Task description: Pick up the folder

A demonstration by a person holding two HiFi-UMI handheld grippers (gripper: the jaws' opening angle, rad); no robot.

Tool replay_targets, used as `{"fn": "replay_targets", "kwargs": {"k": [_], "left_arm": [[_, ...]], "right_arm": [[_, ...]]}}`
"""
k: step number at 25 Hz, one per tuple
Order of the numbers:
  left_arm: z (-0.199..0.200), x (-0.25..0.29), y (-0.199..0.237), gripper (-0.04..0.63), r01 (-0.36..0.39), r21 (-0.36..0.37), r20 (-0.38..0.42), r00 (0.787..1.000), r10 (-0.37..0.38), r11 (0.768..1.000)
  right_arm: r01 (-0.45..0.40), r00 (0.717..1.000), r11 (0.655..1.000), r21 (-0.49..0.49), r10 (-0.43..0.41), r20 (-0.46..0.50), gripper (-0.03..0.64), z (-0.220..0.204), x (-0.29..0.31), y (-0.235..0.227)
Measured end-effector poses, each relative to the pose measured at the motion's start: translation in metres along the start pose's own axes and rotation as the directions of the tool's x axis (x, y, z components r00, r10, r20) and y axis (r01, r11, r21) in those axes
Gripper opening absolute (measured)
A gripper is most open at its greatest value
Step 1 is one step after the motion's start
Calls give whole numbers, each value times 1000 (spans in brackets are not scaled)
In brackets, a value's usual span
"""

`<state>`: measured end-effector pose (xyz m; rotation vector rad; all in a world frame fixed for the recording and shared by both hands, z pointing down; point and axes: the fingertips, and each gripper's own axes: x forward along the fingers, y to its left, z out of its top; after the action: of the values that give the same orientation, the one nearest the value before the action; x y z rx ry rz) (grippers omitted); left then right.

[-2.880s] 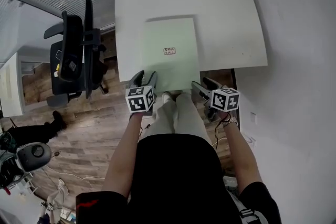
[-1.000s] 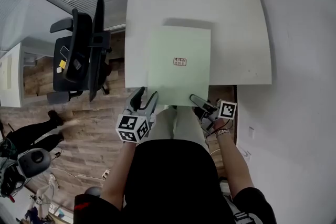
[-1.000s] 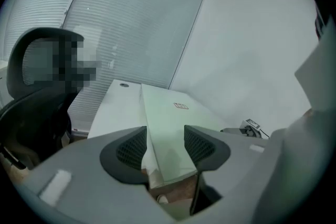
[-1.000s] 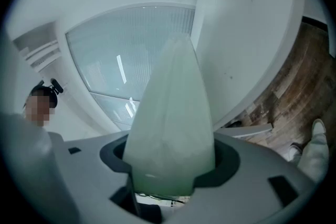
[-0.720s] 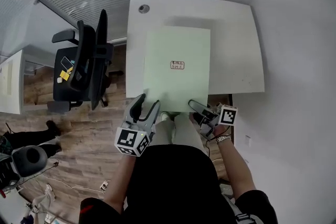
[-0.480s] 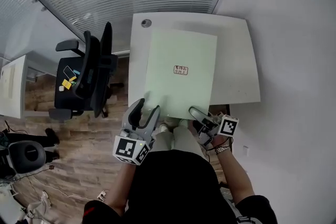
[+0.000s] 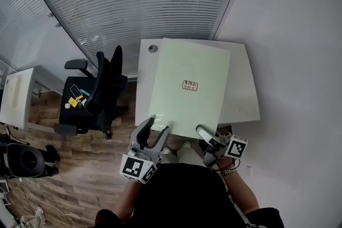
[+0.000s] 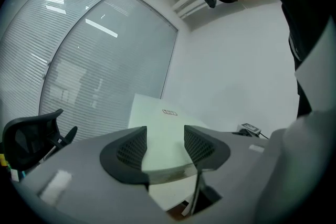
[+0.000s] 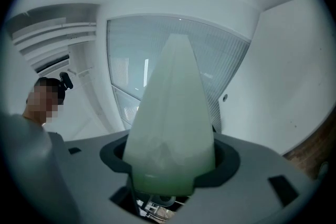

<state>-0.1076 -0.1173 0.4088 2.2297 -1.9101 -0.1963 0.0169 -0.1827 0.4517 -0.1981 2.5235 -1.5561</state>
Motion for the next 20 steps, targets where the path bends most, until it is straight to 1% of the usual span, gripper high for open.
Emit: {"fn": "replay_targets", "kwargs": {"k": [2,4,8,10,13,17,20], "left_arm": [[8,-4,-9,224,15,35,20,1000,-16,999],[21,-9,-19,224,26,66,50,998,-30,997],[45,-18,-25,225,16,102,94,995,-26,995],[53,-22,-26,224,7,112,113,993,-19,994],[68,-23,-30,224,7,116,171,985,-26,993],[63,-26,-34,224,21,128,153,987,-41,992],[56,-30,-42,225,37,116,129,990,-52,992]], "right_arm": [[-10,1000,1000,-14,10,26,301,5,0,13],[-35,998,999,-39,37,52,301,10,1,31],[-65,994,992,-105,74,85,301,14,5,62],[-69,992,992,-103,79,98,301,11,3,70],[-78,989,993,-93,89,114,301,7,0,77],[-70,988,992,-107,84,131,301,5,-7,81],[-71,986,990,-119,87,141,301,6,-13,88]]}}
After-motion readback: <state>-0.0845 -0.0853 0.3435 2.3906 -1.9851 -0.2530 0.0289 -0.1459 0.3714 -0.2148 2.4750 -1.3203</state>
